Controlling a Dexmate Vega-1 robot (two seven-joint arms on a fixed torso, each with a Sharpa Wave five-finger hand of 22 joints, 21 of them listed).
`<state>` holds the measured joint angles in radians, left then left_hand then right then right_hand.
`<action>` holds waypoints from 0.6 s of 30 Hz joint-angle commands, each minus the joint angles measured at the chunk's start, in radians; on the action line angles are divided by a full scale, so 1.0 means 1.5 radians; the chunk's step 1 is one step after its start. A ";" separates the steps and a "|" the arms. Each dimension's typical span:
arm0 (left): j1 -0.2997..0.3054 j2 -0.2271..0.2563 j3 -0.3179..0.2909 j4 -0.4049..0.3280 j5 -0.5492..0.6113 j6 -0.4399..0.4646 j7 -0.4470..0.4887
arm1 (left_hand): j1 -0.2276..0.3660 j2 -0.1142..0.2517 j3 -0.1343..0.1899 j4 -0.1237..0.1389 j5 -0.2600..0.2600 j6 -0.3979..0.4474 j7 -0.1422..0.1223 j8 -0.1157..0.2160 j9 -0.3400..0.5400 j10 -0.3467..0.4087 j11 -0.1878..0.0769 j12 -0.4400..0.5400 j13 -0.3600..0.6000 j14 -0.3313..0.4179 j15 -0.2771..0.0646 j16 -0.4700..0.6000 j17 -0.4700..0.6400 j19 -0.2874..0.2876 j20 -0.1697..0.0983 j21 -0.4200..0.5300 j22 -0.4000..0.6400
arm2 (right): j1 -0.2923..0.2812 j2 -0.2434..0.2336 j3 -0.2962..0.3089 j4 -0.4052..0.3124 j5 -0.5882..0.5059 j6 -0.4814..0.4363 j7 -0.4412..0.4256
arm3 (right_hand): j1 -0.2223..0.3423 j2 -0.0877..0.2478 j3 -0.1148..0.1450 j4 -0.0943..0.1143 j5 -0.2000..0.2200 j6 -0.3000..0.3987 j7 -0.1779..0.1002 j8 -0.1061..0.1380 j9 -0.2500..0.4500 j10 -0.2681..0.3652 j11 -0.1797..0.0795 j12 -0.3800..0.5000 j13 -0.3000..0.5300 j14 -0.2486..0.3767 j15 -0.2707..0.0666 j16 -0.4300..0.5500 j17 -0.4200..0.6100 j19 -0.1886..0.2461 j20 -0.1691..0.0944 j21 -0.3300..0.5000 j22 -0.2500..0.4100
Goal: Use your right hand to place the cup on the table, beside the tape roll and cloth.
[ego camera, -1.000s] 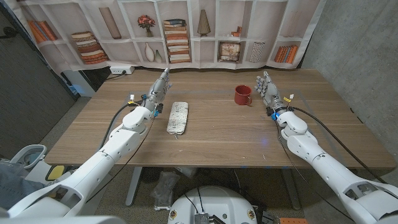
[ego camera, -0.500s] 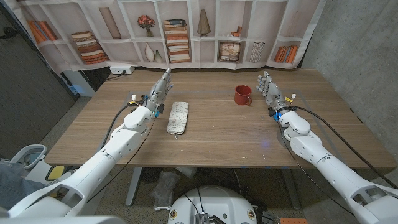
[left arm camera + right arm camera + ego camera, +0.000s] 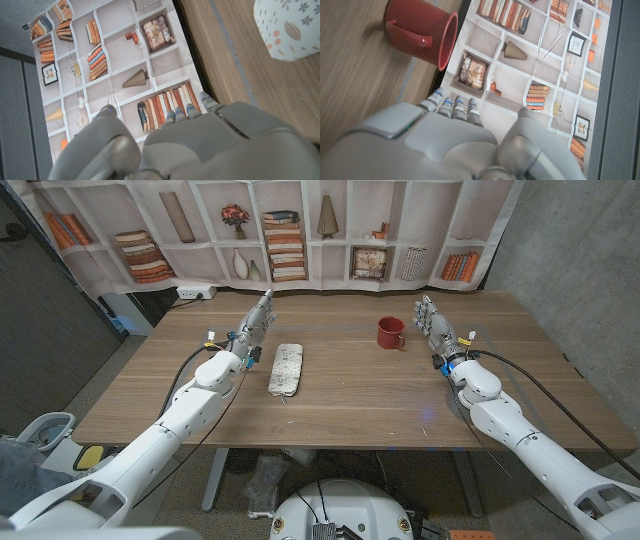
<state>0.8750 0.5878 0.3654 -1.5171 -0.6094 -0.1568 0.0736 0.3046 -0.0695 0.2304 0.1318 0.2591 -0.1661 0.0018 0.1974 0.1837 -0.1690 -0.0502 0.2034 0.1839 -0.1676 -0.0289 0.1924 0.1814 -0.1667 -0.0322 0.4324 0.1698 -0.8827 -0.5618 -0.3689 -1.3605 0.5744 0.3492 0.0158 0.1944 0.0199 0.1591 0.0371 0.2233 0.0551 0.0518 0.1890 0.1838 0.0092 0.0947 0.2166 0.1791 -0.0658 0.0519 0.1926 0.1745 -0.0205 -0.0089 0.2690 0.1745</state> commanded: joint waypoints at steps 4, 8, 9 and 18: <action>0.021 0.020 -0.018 -0.036 -0.006 0.006 0.013 | 0.005 0.004 0.003 -0.004 0.004 -0.017 0.000 0.006 0.002 -0.025 0.002 0.004 0.001 -0.046 0.002 0.004 0.002 -0.100 -0.026 -0.004 0.003 | -0.022 -0.023 -0.001 -0.044 -0.046 -0.002 -0.043 | 0.028 -0.009 0.003 -0.022 -0.004 -0.039 -0.011 -0.007 0.001 -0.009 -0.010 -0.004 0.002 0.010 -0.005 0.000 0.001 0.024 0.012 -0.002 0.003; 0.020 0.020 -0.018 -0.034 -0.006 0.004 0.009 | 0.006 0.004 0.003 -0.005 0.005 -0.015 0.001 0.007 0.002 -0.024 0.001 0.004 0.001 -0.045 0.003 0.004 0.002 -0.099 -0.026 -0.005 0.003 | -0.023 -0.024 -0.001 -0.042 -0.052 0.008 -0.042 | 0.045 -0.014 0.004 -0.035 -0.005 -0.058 -0.017 -0.008 0.001 -0.020 -0.013 -0.009 0.002 0.011 -0.004 -0.002 0.001 0.041 0.027 -0.002 0.002; 0.020 0.019 -0.018 -0.032 -0.008 0.002 0.007 | 0.006 0.004 0.003 -0.005 0.005 -0.015 0.001 0.007 0.002 -0.024 0.001 0.004 0.001 -0.045 0.003 0.004 0.002 -0.098 -0.025 -0.005 0.003 | -0.023 -0.023 0.000 -0.042 -0.052 0.010 -0.042 | 0.050 -0.016 0.005 -0.039 -0.005 -0.063 -0.020 -0.007 0.001 -0.025 -0.013 -0.011 0.002 0.010 -0.001 -0.003 0.001 0.045 0.030 -0.003 0.002; 0.021 0.017 -0.017 -0.023 -0.012 0.000 0.001 | 0.006 0.005 0.002 -0.006 0.005 -0.009 0.000 0.008 0.002 -0.022 0.001 0.005 0.001 -0.042 0.004 0.004 0.002 -0.095 -0.022 -0.006 0.004 | -0.027 -0.037 -0.004 -0.053 -0.095 0.016 -0.061 | 0.104 -0.037 0.008 -0.080 -0.002 -0.115 -0.030 -0.008 0.002 -0.075 -0.013 -0.022 0.002 0.006 0.035 -0.007 0.002 0.068 0.074 -0.013 0.001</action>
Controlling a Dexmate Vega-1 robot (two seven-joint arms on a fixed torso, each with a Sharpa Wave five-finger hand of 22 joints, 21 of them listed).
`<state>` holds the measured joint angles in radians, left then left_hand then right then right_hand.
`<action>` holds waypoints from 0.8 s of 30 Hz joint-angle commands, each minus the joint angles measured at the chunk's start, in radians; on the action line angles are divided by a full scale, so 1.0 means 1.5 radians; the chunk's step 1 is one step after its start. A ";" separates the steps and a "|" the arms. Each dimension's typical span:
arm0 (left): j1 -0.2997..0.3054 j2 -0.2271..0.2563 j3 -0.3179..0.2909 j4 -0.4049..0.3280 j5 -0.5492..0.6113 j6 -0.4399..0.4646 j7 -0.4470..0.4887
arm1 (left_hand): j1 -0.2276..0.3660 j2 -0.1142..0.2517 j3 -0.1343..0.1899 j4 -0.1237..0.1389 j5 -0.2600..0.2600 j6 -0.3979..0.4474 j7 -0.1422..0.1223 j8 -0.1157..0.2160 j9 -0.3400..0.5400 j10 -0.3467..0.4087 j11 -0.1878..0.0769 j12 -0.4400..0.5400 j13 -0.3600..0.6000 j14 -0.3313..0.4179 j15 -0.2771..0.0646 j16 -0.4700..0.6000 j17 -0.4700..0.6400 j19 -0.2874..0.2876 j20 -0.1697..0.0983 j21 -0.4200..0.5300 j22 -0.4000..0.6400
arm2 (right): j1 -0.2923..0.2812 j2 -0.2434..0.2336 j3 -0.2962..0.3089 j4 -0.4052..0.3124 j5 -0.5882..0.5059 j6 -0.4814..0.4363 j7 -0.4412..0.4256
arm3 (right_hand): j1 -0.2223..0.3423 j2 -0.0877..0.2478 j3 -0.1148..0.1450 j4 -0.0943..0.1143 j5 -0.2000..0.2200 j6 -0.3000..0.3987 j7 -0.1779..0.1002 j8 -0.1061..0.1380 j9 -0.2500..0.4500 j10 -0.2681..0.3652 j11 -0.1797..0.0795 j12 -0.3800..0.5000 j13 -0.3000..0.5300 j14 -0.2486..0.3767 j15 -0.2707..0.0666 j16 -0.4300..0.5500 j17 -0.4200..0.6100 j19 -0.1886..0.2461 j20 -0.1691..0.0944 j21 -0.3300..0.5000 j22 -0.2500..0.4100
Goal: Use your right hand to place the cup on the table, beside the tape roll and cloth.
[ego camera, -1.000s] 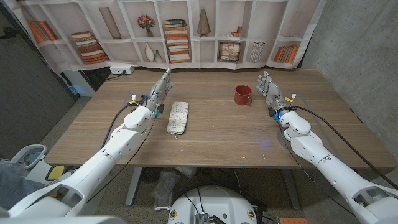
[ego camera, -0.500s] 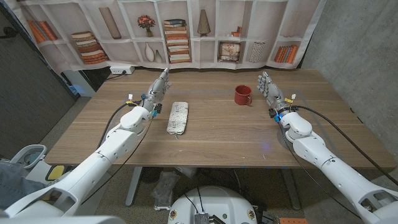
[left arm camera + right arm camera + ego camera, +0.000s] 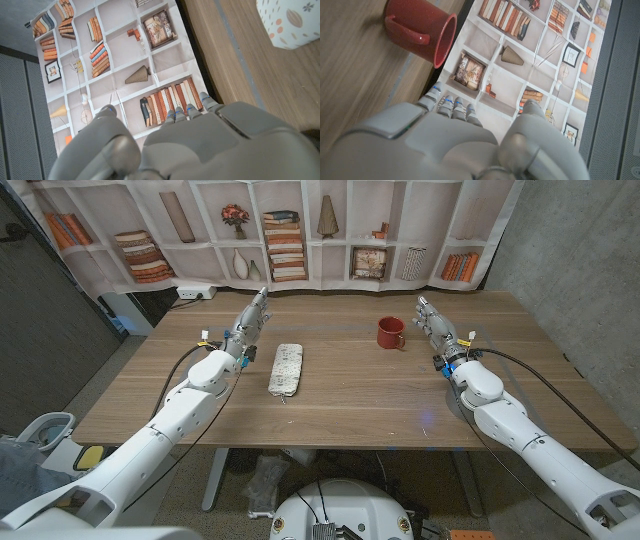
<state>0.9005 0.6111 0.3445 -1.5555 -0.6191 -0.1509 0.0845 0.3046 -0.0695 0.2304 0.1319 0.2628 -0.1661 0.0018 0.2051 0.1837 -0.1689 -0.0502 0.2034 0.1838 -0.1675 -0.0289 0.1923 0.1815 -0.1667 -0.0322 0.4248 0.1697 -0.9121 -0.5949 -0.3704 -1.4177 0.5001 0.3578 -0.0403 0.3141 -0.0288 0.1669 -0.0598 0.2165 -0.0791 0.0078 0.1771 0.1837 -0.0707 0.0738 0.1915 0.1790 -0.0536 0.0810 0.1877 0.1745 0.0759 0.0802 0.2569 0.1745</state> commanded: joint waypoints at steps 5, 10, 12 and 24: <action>0.009 0.004 -0.006 -0.003 -0.006 -0.004 -0.004 | 0.007 0.006 0.001 -0.006 0.004 -0.005 -0.001 0.004 0.002 -0.020 0.003 0.005 0.001 -0.040 0.004 0.004 0.002 -0.093 -0.017 -0.003 0.004 | -0.007 -0.022 -0.006 -0.022 -0.077 0.004 -0.048 | 0.051 -0.021 0.002 -0.035 0.013 -0.057 0.000 0.000 0.003 -0.044 0.003 -0.006 0.003 -0.015 0.024 -0.007 0.002 0.005 0.024 -0.014 0.001; 0.014 0.007 -0.008 -0.011 -0.005 -0.003 0.001 | 0.007 0.006 0.000 -0.006 0.004 -0.003 0.000 0.004 0.002 -0.019 0.003 0.005 0.001 -0.040 0.005 0.004 0.002 -0.092 -0.015 -0.004 0.004 | -0.007 -0.020 -0.006 -0.020 -0.093 0.007 -0.062 | 0.064 -0.029 0.000 -0.044 0.020 -0.073 0.002 0.000 0.003 -0.058 0.002 -0.007 0.003 -0.022 0.028 -0.007 0.002 0.000 0.027 -0.021 0.001; 0.015 0.008 -0.008 -0.015 -0.005 -0.002 0.003 | 0.007 0.006 0.000 -0.006 0.004 -0.001 0.000 0.004 0.002 -0.018 0.001 0.005 0.001 -0.039 0.005 0.004 0.002 -0.091 -0.015 -0.004 0.004 | -0.007 -0.019 -0.007 -0.019 -0.102 0.009 -0.071 | 0.074 -0.036 -0.001 -0.050 0.025 -0.088 0.005 -0.001 0.004 -0.064 0.003 -0.006 0.003 -0.027 0.029 -0.008 0.002 -0.001 0.028 -0.024 0.001; 0.020 0.006 -0.008 -0.022 -0.005 0.000 0.010 | 0.007 0.007 -0.002 -0.007 0.005 0.001 -0.001 0.003 0.002 -0.017 0.001 0.005 0.001 -0.038 0.005 0.004 0.002 -0.089 -0.013 -0.007 0.004 | -0.016 -0.024 -0.004 -0.036 -0.149 -0.008 -0.122 | 0.112 -0.083 -0.025 -0.066 0.047 -0.154 0.038 0.001 0.004 -0.112 0.009 -0.007 0.004 -0.061 0.037 -0.010 0.003 -0.020 0.034 -0.042 0.001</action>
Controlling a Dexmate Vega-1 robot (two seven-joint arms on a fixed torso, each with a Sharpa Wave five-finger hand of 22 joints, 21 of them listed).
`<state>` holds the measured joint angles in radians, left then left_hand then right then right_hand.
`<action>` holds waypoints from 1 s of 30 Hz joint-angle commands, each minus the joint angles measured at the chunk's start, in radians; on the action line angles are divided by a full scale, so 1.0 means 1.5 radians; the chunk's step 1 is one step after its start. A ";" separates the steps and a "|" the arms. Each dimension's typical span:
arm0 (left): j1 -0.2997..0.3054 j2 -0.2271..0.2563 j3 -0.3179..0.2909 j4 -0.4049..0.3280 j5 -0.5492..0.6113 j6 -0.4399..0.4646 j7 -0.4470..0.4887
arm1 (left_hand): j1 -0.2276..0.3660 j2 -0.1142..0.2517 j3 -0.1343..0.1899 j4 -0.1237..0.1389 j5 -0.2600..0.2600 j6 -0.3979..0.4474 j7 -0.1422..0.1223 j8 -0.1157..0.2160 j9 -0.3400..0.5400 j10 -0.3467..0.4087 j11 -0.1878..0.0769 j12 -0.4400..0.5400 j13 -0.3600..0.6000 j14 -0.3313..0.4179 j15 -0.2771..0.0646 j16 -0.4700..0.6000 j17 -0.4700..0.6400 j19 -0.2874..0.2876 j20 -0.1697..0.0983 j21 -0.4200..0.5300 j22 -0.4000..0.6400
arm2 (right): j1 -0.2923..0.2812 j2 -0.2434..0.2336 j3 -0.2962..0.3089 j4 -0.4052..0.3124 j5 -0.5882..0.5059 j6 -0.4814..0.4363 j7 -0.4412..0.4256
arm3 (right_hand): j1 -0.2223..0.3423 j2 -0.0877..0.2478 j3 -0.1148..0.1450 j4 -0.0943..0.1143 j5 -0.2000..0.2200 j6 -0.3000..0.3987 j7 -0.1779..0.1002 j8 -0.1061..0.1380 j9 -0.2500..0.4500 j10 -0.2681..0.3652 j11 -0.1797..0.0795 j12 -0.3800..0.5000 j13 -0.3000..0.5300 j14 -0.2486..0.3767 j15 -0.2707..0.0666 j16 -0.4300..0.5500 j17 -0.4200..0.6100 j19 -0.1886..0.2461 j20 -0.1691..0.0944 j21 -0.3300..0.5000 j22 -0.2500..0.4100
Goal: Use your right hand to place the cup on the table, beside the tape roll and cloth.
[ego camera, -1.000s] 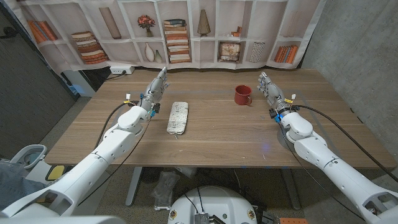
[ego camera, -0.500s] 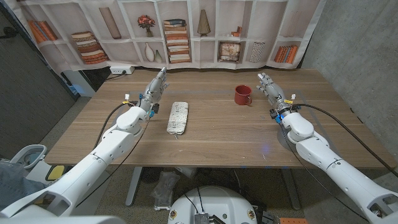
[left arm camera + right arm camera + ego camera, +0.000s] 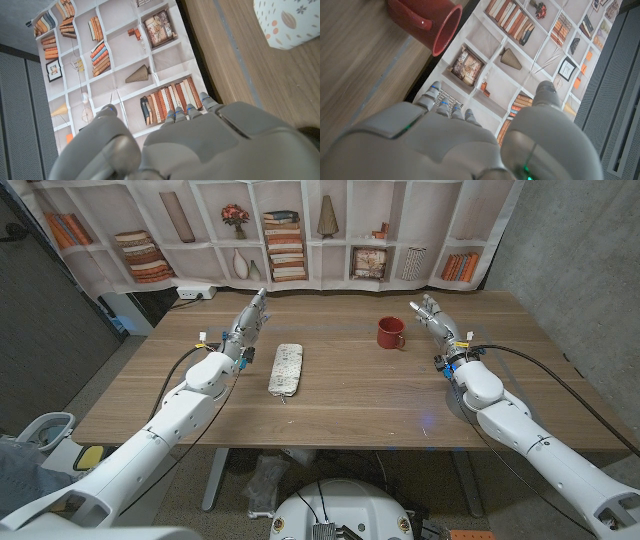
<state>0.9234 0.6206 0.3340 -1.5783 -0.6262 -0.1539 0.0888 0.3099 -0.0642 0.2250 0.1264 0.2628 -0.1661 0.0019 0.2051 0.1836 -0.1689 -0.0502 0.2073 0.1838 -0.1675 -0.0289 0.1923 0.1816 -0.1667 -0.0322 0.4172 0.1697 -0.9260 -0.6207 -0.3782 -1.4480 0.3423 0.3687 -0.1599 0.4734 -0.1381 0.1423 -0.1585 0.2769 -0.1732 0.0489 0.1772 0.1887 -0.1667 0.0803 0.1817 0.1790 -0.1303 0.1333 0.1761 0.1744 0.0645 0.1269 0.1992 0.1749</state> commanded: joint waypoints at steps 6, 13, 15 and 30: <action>0.005 -0.001 -0.002 -0.011 0.004 0.006 0.016 | 0.003 0.004 0.001 -0.004 0.005 0.004 0.001 0.004 0.002 -0.015 0.004 0.003 0.001 -0.036 0.006 0.005 0.002 -0.087 -0.014 -0.003 0.004 | -0.007 -0.016 -0.001 -0.026 -0.067 -0.031 -0.056 | 0.010 -0.019 -0.020 0.001 0.011 -0.088 0.034 0.007 0.001 -0.046 0.020 0.005 0.004 -0.012 0.007 0.001 0.003 -0.014 0.004 -0.005 0.001; 0.005 0.004 -0.002 -0.021 0.006 0.015 0.020 | 0.003 0.004 0.000 -0.004 0.006 0.006 0.003 0.004 0.002 -0.015 0.006 0.002 0.001 -0.035 0.007 0.005 0.002 -0.086 -0.014 -0.005 0.004 | -0.009 -0.026 -0.007 -0.040 -0.089 -0.060 -0.066 | 0.015 -0.022 -0.027 0.001 0.013 -0.089 0.041 0.008 0.000 -0.053 0.028 0.004 0.004 -0.018 0.010 0.001 0.003 -0.021 0.005 -0.007 0.002; 0.007 0.005 -0.002 -0.024 0.006 0.016 0.022 | 0.003 0.004 0.000 -0.004 0.006 0.006 0.003 0.004 0.002 -0.015 0.005 0.002 0.001 -0.035 0.007 0.004 0.002 -0.086 -0.015 -0.005 0.004 | -0.009 -0.027 -0.007 -0.041 -0.093 -0.061 -0.069 | 0.017 -0.022 -0.029 0.001 0.014 -0.092 0.045 0.007 0.000 -0.057 0.031 0.004 0.004 -0.022 0.012 0.000 0.003 -0.024 0.005 -0.008 0.002; 0.017 0.016 -0.010 -0.048 0.008 0.026 0.032 | 0.003 0.005 -0.002 -0.005 0.007 0.007 0.003 0.002 0.002 -0.015 0.005 0.001 0.001 -0.035 0.007 0.003 0.002 -0.084 -0.015 -0.009 0.004 | -0.018 -0.052 -0.010 -0.083 -0.143 -0.117 -0.102 | 0.026 -0.024 -0.048 0.004 0.018 -0.092 0.066 0.010 0.000 -0.057 0.073 0.008 0.003 -0.032 0.025 0.001 0.004 -0.038 0.018 -0.010 0.002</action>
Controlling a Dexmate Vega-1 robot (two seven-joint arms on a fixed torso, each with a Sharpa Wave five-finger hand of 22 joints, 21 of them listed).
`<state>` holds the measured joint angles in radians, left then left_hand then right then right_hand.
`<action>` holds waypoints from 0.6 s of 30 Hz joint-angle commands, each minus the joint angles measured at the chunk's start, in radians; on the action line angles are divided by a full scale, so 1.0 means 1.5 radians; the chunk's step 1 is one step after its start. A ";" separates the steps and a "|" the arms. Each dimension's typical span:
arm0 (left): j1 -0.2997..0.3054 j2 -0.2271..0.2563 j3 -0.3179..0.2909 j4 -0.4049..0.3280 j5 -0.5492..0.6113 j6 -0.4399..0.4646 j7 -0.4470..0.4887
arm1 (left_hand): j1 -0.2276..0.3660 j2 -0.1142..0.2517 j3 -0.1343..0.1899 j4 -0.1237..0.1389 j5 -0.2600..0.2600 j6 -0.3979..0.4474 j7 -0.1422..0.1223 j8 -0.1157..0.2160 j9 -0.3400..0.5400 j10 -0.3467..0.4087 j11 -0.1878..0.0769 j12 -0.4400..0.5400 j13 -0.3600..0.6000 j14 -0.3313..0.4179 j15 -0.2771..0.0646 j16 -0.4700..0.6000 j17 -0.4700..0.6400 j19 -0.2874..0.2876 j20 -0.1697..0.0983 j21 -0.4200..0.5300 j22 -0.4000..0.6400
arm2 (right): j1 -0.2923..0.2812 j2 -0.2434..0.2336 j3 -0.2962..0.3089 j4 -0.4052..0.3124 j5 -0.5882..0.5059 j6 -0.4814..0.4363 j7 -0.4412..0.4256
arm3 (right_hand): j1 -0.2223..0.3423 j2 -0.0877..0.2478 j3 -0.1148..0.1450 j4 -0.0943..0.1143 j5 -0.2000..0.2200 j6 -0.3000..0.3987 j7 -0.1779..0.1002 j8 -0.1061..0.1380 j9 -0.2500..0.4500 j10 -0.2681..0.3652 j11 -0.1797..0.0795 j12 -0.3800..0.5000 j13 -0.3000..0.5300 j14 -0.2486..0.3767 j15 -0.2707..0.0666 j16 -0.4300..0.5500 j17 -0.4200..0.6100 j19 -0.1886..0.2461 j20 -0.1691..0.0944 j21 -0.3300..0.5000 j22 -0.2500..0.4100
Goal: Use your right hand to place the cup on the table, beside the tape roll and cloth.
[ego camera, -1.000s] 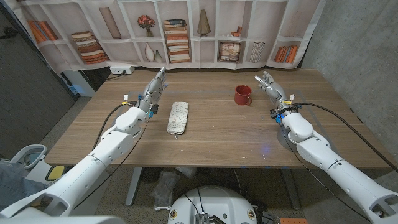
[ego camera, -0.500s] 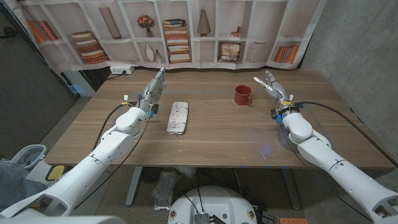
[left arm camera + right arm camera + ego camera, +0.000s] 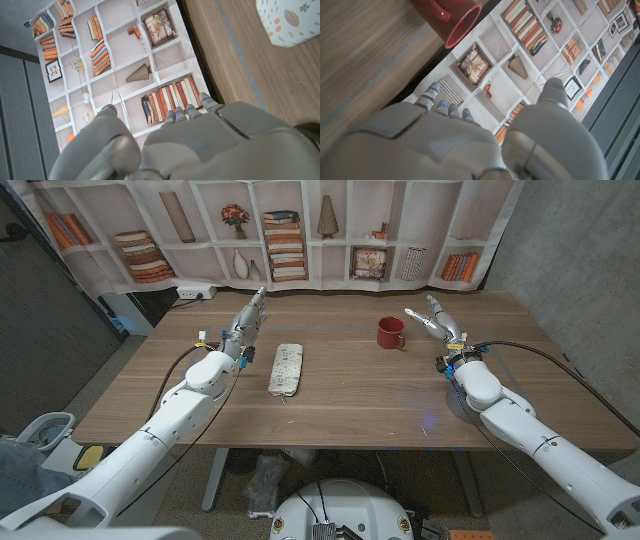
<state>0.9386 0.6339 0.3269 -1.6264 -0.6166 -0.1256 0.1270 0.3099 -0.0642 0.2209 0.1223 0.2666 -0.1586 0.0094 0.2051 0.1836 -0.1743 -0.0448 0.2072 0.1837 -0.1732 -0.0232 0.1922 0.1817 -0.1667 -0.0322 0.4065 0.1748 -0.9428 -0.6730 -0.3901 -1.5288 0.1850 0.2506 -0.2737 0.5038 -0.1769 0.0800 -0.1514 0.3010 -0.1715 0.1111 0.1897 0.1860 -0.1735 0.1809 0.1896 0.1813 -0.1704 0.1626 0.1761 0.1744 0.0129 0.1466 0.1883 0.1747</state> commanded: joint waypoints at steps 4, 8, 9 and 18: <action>0.010 0.009 -0.007 -0.021 0.001 0.007 0.010 | 0.003 0.005 0.000 -0.002 0.004 0.002 -0.003 0.002 0.002 -0.011 0.001 0.001 0.001 -0.031 0.003 0.003 0.002 -0.084 -0.015 -0.003 0.001 | -0.008 -0.021 -0.004 -0.037 -0.052 -0.049 -0.036 | 0.007 0.002 -0.011 0.000 0.003 -0.093 0.023 0.002 0.001 -0.055 0.006 0.002 0.002 -0.010 0.007 0.000 0.004 -0.007 0.008 -0.003 0.002; 0.013 0.007 -0.010 -0.024 0.000 0.005 0.013 | 0.003 0.005 0.000 -0.002 0.004 0.003 -0.002 0.002 0.002 -0.010 0.003 0.001 0.001 -0.031 0.004 0.003 0.002 -0.083 -0.015 -0.004 0.001 | -0.009 -0.019 -0.005 -0.037 -0.072 -0.051 -0.057 | 0.008 0.003 -0.014 0.000 0.004 -0.090 0.018 0.003 0.001 -0.054 0.004 0.003 0.002 -0.009 0.006 0.002 0.004 -0.006 0.008 -0.002 0.002; 0.013 0.007 -0.011 -0.024 -0.001 0.005 0.013 | 0.003 0.005 -0.001 -0.002 0.004 0.003 -0.002 0.001 0.002 -0.011 0.002 0.001 0.001 -0.031 0.004 0.003 0.002 -0.083 -0.015 -0.004 0.001 | -0.009 -0.018 -0.005 -0.038 -0.077 -0.055 -0.062 | 0.009 0.003 -0.015 0.001 0.004 -0.088 0.016 0.004 0.001 -0.052 0.003 0.004 0.002 -0.008 0.005 0.003 0.004 -0.005 0.008 -0.001 0.002; 0.012 0.002 -0.011 -0.021 -0.004 -0.002 0.010 | 0.003 0.006 -0.002 -0.003 0.005 0.004 -0.001 0.001 0.002 -0.010 0.006 0.001 0.002 -0.030 0.005 0.003 0.002 -0.082 -0.015 -0.007 0.001 | -0.011 -0.020 -0.008 -0.039 -0.109 -0.063 -0.089 | 0.013 0.005 -0.022 0.001 0.006 -0.076 0.012 0.009 0.001 -0.044 0.002 0.008 0.001 -0.003 0.003 0.006 0.004 -0.003 0.012 0.001 0.002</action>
<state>0.9548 0.6435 0.3136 -1.6571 -0.6161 -0.1188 0.1425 0.3099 -0.0642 0.2209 0.1223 0.2704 -0.1570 0.0110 0.2051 0.1836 -0.1743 -0.0448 0.2072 0.1838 -0.1732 -0.0233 0.1922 0.1836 -0.1667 -0.0322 0.3991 0.1747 -0.9539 -0.6991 -0.3975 -1.5796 0.0770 0.1722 -0.3582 0.5102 -0.1723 0.0524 -0.1487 0.3009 -0.1715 0.1109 0.1972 0.1862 -0.1734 0.1806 0.1922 0.1815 -0.1702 0.1625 0.1762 0.1744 0.0059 0.1536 0.1838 0.1746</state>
